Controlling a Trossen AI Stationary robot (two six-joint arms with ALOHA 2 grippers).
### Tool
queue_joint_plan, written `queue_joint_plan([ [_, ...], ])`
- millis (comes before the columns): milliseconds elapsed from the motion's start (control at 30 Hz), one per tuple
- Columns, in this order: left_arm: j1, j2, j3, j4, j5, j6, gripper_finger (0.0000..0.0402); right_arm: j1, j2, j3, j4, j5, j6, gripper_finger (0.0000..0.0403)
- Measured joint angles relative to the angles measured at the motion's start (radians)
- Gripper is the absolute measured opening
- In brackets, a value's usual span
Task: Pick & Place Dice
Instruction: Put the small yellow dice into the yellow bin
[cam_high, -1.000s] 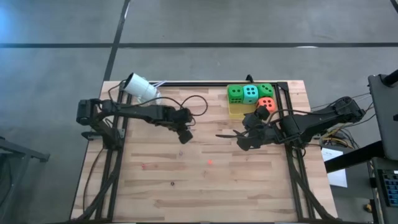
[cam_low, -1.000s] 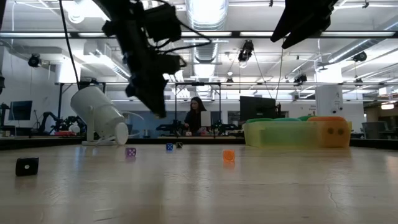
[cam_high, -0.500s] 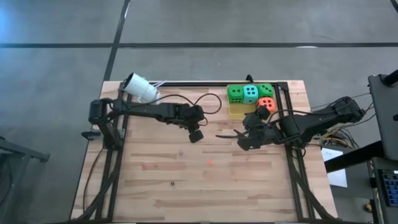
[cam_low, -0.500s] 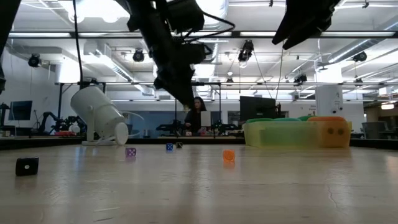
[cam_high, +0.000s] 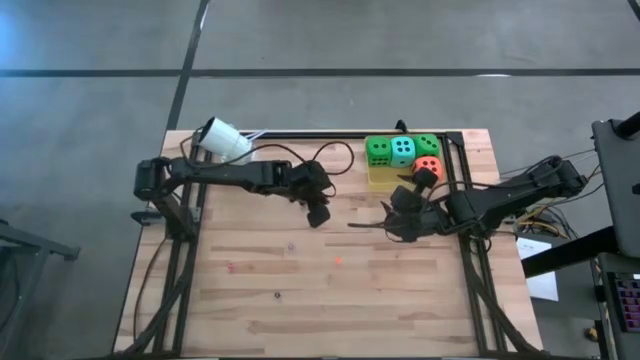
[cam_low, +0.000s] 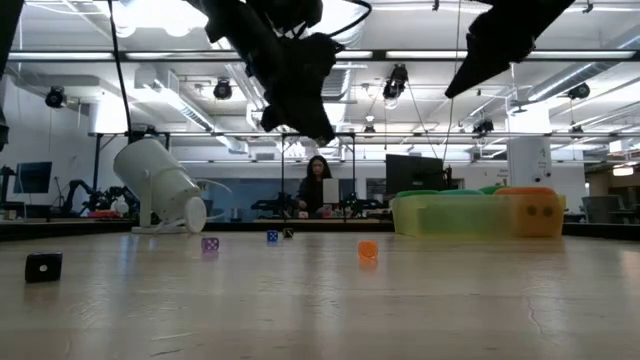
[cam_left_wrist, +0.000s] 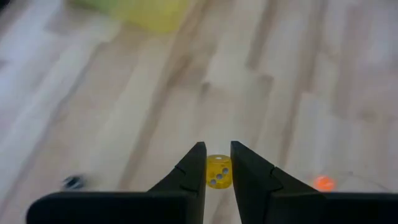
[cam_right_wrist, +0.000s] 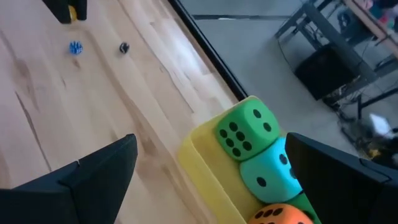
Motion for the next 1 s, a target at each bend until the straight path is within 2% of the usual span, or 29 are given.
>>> queue_joint_plan([
  [233,0.034,-0.003,-0.028,0.163,0.237,-0.08,0.0058,0.0,0.0,-0.056,0.132,-0.001,-0.286,0.04],
  [400,0.047,-0.003,-0.044,0.225,0.278,-0.119,0.0058,0.0,0.001,-0.137,0.382,-0.004,-0.566,0.04],
  [500,0.051,-0.003,-0.045,0.277,0.341,-0.127,0.0058,0.0,0.001,-0.203,0.561,-0.008,-0.688,0.04],
  [667,0.051,-0.005,-0.045,0.387,0.398,-0.153,0.0058,0.0,0.002,-0.309,0.846,-0.027,-0.796,0.04],
  [833,0.051,-0.006,-0.045,0.451,0.416,-0.154,0.0058,0.0,0.002,-0.361,1.068,-0.142,-0.878,0.04],
  [1000,0.051,-0.006,-0.045,0.489,0.439,-0.18,0.0058,0.0,0.002,-0.37,1.169,-0.221,-0.898,0.04],
])
